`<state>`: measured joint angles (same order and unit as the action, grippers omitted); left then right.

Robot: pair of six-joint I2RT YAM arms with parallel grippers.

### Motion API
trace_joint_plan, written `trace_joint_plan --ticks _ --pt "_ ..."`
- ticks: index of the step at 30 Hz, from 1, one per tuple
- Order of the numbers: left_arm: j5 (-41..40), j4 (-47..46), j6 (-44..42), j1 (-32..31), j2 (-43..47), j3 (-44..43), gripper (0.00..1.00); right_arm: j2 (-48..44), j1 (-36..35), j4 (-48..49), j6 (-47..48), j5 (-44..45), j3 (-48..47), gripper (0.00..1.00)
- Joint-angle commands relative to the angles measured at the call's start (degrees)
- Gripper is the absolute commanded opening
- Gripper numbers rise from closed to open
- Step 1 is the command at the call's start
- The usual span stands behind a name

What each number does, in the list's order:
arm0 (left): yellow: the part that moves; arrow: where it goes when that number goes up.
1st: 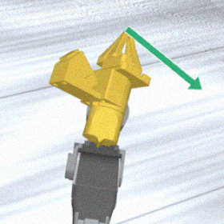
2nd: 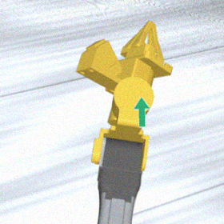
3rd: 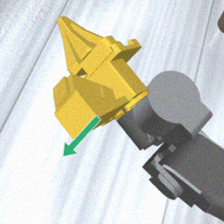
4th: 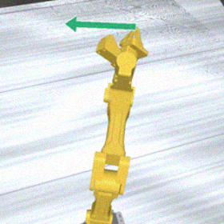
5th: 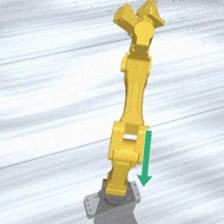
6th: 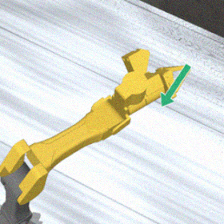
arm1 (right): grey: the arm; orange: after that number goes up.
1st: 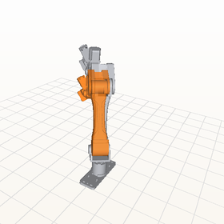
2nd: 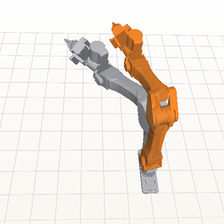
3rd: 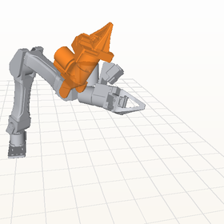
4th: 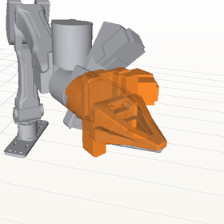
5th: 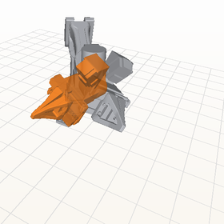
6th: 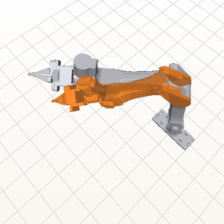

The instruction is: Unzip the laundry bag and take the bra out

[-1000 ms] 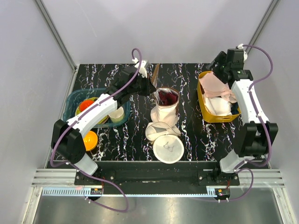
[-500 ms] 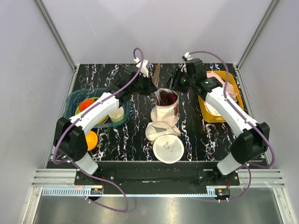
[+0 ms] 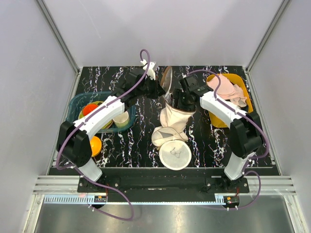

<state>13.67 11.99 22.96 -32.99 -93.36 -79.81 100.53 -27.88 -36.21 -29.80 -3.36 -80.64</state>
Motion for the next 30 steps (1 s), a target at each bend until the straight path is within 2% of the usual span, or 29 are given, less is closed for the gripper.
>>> trace_joint_plan --ticks 1,4,7,8,12,21,30 --pt "3.5 -3.5 1.4 -0.1 -1.2 -2.9 0.00 4.5 -0.4 1.3 -0.5 4.7 1.4 0.74" --pt "4.3 -4.1 1.6 -0.1 -2.2 -3.2 0.00 6.6 -0.5 4.3 -1.3 3.8 3.1 0.68" --pt "4.7 -3.8 1.5 -0.1 -2.8 -4.0 0.00 7.0 -0.4 5.1 -1.4 4.0 3.1 0.50" --pt "4.8 -3.7 1.5 -0.1 -2.8 -4.1 0.00 6.7 -0.4 4.9 -0.9 4.1 2.8 0.35" --pt "4.3 -3.5 1.0 -0.1 -2.4 -4.0 0.00 2.1 -0.4 4.1 -0.4 5.8 0.8 0.00" --pt "1.8 -3.3 1.4 -0.1 -2.3 -2.3 0.00 -13.4 -0.4 2.2 -0.8 7.6 -4.5 0.00" --pt "3.2 -3.6 1.9 -0.1 -3.3 -2.5 0.00 -20.3 -0.4 2.0 -0.1 11.9 -10.1 0.00"
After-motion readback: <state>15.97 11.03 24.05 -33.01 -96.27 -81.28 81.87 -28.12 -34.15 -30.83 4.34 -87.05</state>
